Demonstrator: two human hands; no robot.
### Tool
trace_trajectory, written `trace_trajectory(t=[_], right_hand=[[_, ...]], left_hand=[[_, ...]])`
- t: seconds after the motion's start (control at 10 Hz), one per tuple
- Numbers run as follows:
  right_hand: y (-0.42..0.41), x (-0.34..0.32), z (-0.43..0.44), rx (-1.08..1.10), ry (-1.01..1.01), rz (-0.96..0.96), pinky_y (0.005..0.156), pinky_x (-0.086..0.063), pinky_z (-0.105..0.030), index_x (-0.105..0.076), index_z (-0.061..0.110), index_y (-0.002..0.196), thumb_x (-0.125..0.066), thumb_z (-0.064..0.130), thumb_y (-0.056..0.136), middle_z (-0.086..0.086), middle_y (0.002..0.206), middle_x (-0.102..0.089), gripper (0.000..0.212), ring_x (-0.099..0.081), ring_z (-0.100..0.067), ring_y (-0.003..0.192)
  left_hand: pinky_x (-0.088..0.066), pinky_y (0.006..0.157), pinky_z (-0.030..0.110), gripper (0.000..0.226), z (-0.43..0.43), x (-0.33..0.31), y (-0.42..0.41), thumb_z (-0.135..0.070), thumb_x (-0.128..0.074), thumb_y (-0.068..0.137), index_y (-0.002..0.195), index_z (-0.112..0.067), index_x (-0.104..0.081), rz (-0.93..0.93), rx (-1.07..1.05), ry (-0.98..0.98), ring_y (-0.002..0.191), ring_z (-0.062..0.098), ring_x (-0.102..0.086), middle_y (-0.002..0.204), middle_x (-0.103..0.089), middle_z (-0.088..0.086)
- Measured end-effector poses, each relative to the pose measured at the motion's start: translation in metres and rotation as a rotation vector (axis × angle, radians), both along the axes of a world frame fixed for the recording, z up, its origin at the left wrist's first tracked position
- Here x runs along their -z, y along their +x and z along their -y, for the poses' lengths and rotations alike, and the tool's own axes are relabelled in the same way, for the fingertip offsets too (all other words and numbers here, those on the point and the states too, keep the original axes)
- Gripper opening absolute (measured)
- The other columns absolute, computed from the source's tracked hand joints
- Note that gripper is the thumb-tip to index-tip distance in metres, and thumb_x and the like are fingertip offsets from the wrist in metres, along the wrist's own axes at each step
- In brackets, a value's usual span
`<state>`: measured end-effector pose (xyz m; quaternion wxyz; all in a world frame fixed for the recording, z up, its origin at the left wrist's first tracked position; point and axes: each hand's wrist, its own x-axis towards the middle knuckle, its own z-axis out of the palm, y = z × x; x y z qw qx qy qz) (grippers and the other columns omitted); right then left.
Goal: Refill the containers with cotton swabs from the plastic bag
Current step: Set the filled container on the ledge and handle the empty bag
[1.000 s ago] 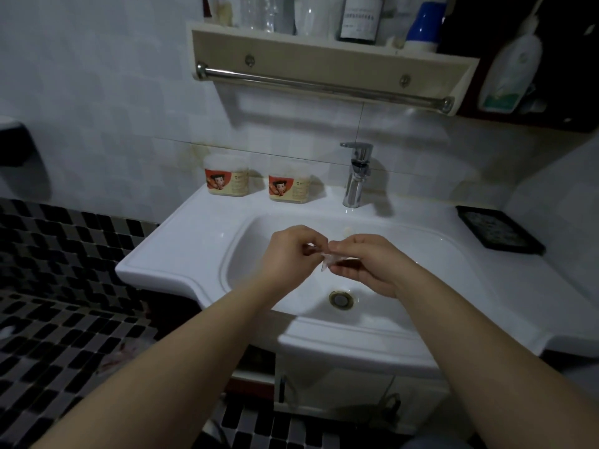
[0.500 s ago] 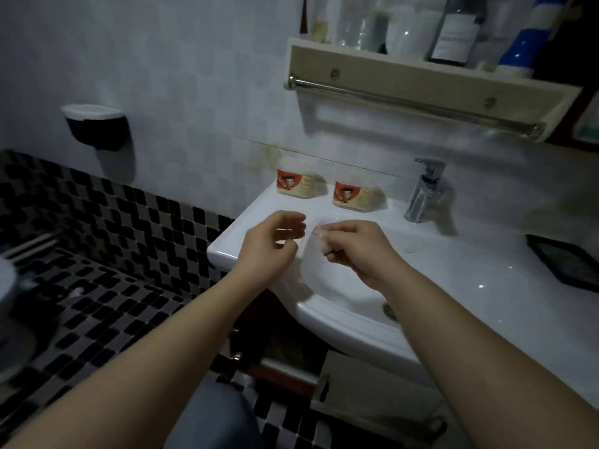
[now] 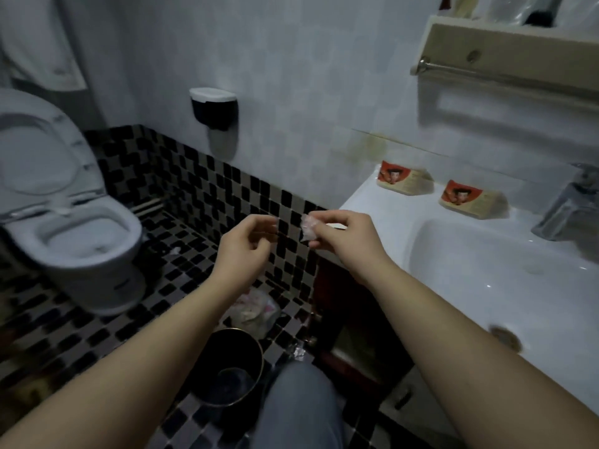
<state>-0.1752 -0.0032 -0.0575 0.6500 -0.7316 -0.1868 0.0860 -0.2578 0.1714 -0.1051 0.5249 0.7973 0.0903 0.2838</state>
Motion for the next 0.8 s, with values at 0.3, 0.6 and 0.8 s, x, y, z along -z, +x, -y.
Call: trace_trajectory(t=[0.3,0.6,0.8], right_hand=[[-0.019,0.076,-0.074,-0.055,-0.282,0.082,0.079,-0.06,-0.026,-0.073,0.024,0.115,-0.071,0.02,0.092,0.012,0.1,-0.071,0.024,-0.072,-0.01,0.083],[-0.022,0.16,-0.121,-0.255,-0.699,0.215,0.089,-0.05,-0.028,-0.066,0.023,0.125,-0.059,0.023,0.1,0.005,0.122,-0.066,0.026,-0.062,-0.014,0.109],[-0.022,0.191,-0.155,-0.346,-0.833,0.114,0.085,-0.049,-0.026,-0.059,0.02,0.135,-0.053,0.014,0.1,-0.007,0.129,-0.064,0.036,-0.06,-0.019,0.105]], left_hand=[[-0.044,0.1,0.028,0.053,-0.083,0.057,-0.04,-0.03,-0.06,0.098,0.149,-0.027,-0.044,-0.433,-0.146,0.323,0.123,0.016,-0.055,0.147,-0.041,0.0],[-0.034,0.119,0.045,0.078,-0.123,0.117,-0.065,-0.04,-0.069,0.091,0.157,-0.033,-0.028,-0.677,-0.144,0.341,0.151,0.029,-0.022,0.162,-0.021,0.005],[-0.029,0.122,0.049,0.081,-0.141,0.138,-0.078,-0.042,-0.07,0.09,0.158,-0.032,-0.025,-0.71,-0.184,0.337,0.152,0.027,-0.02,0.163,-0.02,0.005]])
